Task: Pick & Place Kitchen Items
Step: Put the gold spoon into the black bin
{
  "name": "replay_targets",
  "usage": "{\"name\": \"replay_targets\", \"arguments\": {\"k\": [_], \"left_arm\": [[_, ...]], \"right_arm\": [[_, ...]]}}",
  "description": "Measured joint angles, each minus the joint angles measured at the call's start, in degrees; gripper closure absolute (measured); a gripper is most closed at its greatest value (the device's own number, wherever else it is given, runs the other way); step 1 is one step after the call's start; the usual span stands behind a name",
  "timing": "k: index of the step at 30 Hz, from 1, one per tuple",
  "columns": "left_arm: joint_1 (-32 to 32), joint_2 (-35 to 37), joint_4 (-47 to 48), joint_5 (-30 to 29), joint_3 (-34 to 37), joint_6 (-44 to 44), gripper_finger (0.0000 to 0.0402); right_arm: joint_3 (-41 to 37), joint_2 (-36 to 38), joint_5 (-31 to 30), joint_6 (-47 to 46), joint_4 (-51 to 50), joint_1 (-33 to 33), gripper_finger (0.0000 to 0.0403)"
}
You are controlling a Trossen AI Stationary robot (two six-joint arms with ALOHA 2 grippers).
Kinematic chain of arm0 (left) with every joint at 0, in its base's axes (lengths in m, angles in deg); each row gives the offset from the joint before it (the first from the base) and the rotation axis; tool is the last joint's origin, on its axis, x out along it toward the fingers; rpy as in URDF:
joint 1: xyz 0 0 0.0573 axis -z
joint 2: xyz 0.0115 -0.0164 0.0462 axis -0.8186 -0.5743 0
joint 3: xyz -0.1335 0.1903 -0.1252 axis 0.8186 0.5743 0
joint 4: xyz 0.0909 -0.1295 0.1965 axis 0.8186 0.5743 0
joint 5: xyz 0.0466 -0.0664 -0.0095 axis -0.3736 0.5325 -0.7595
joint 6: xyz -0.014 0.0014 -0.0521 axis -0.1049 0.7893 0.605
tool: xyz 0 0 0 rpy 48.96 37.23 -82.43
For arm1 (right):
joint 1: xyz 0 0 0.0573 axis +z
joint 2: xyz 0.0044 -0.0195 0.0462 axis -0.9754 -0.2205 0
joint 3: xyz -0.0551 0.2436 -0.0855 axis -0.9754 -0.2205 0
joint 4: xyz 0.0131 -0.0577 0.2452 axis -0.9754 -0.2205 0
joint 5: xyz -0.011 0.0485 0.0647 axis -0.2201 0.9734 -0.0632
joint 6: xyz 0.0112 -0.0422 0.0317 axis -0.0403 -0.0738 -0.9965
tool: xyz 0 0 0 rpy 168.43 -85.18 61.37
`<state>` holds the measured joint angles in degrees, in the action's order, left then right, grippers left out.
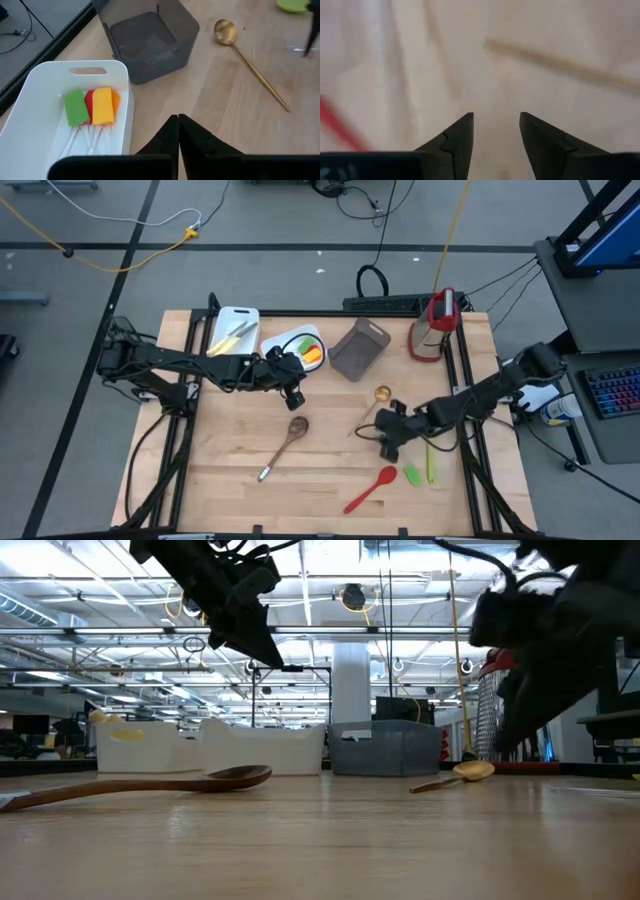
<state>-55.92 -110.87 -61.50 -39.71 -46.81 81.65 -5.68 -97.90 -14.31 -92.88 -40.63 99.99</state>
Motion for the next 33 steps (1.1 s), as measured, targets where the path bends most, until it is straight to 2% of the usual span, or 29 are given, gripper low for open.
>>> {"name": "replay_targets", "arguments": {"k": [3,9,12,18,23,29,33], "left_arm": [[0.00,0.00,0.04,0.00,0.00,0.14,0.0382],[0.00,0.00,0.04,0.00,0.00,0.07,0.0399],[0.00,0.00,0.04,0.00,0.00,0.13,0.0393],[-0.01,0.00,-0.07,0.00,0.00,1.28,0.0384],[0.00,0.00,-0.14,0.00,0.00,1.85,0.0399],[-0.01,0.00,-0.22,-0.43,0.00,3.45,0.0383],[0.00,0.00,-0.25,-0.44,0.00,3.48,0.0387]], "right_arm": [[-0.02,0.94,5.45,-7.85,-1.88,2.28,0.0250],[-0.02,1.64,10.24,-23.62,-13.28,8.60,0.0250],[-0.02,1.64,14.53,-33.19,-17.52,11.56,0.0250],[-0.02,0.60,20.35,-45.84,-16.43,16.41,0.0250],[0.84,-2.91,21.54,-50.64,-14.73,17.89,0.0250],[4.08,-6.96,20.83,-49.29,-16.62,17.09,0.0250],[6.31,-8.89,19.09,-47.91,-17.61,17.10,0.0250]]}}
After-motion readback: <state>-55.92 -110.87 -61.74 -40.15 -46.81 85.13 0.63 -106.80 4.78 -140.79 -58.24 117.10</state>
